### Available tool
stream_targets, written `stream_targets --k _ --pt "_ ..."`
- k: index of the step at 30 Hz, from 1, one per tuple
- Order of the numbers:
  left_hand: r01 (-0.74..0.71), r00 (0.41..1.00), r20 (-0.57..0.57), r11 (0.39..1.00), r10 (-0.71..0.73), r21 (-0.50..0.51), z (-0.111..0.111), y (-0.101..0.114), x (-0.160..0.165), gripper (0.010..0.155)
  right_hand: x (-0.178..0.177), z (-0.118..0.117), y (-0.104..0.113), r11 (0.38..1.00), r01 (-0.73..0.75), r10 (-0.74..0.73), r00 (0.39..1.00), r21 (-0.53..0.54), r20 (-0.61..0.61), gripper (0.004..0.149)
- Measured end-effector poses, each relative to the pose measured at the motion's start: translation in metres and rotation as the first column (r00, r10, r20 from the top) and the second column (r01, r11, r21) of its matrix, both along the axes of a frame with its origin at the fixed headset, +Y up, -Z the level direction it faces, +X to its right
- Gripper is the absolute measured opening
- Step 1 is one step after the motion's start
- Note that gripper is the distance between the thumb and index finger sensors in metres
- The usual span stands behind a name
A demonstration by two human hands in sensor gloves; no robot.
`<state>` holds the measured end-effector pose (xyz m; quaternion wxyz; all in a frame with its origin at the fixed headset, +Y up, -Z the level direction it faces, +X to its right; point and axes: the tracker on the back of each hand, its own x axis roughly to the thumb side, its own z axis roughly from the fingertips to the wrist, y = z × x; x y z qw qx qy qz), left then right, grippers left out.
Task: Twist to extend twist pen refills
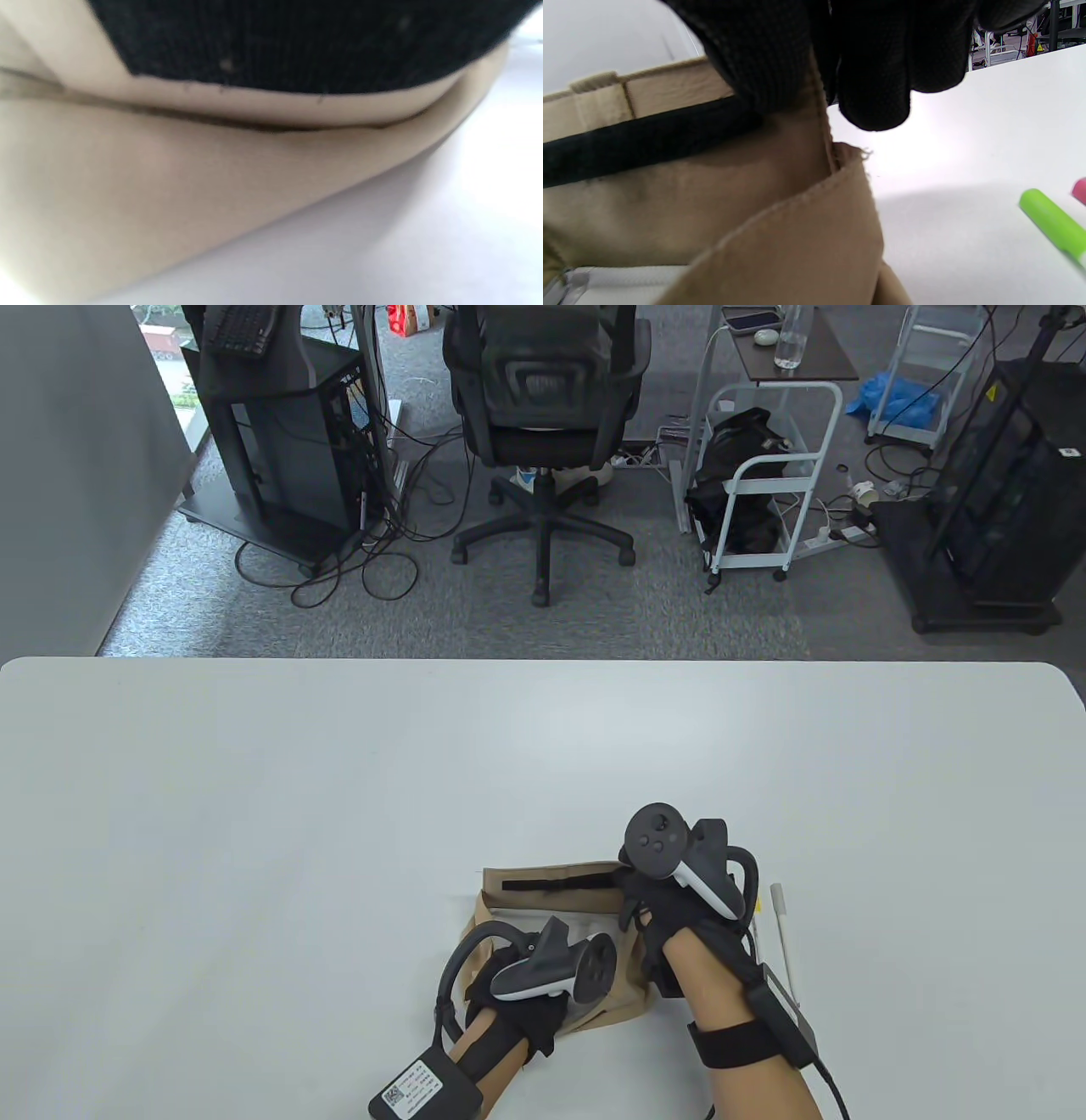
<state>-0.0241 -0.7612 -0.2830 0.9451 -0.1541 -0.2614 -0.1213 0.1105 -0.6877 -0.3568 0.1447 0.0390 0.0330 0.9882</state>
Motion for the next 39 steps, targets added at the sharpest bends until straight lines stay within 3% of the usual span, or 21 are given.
stream_targets --k 3,9,14,18,22,29,30,32,35,37,39 --pt "0.015 0.996 0.085 0.997 -0.022 0.08 0.007 0.0 0.004 0.053 0.001 0.0 0.0 1.0 0.004 -0.004 1.0 0.001 0.003 0.045" --pt "-0.051 0.995 0.085 0.995 0.044 0.085 0.005 0.001 -0.003 0.051 -0.001 0.002 -0.001 1.0 -0.013 0.013 1.0 0.017 0.007 0.045" --pt "-0.284 0.959 0.006 0.955 0.285 0.084 -0.001 0.014 -0.028 0.051 0.0 0.001 -0.001 1.0 -0.007 0.007 1.0 0.023 0.011 0.045" --pt "-0.407 0.91 -0.012 0.899 0.414 0.161 0.0 0.031 -0.045 0.051 0.0 0.001 -0.001 1.0 -0.006 0.006 1.0 0.026 0.011 0.045" --pt "-0.619 0.768 -0.013 0.749 0.64 0.237 0.004 0.051 -0.069 0.05 0.002 0.001 0.002 1.0 0.02 -0.02 1.0 0.016 0.007 0.046" --pt "-0.887 0.437 0.003 0.43 0.9 0.169 0.014 0.07 -0.097 0.051 0.009 0.014 0.039 0.974 0.205 -0.202 0.978 0.096 -0.045 0.056" --pt "-0.919 0.367 -0.009 0.365 0.93 0.147 0.013 0.071 -0.101 0.05 0.011 0.019 0.049 0.957 0.265 -0.259 0.964 0.117 -0.067 0.056" --pt "-0.949 0.293 -0.019 0.293 0.956 0.113 0.013 0.07 -0.104 0.05 0.014 0.026 0.063 0.908 0.394 -0.377 0.917 0.145 -0.129 0.055" --pt "-0.967 0.239 -0.044 0.242 0.97 0.076 0.012 0.069 -0.105 0.05 0.018 0.038 0.082 0.784 0.609 -0.566 0.78 0.119 -0.265 0.054" --pt "-0.973 0.221 -0.048 0.224 0.974 0.06 0.012 0.068 -0.105 0.05 0.018 0.042 0.089 0.696 0.716 -0.66 0.668 0.057 -0.343 0.054" --pt "-0.982 0.184 -0.069 0.186 0.981 0.033 0.012 0.068 -0.104 0.05 0.014 0.044 0.091 0.598 0.797 -0.746 0.515 -0.086 -0.422 0.054"
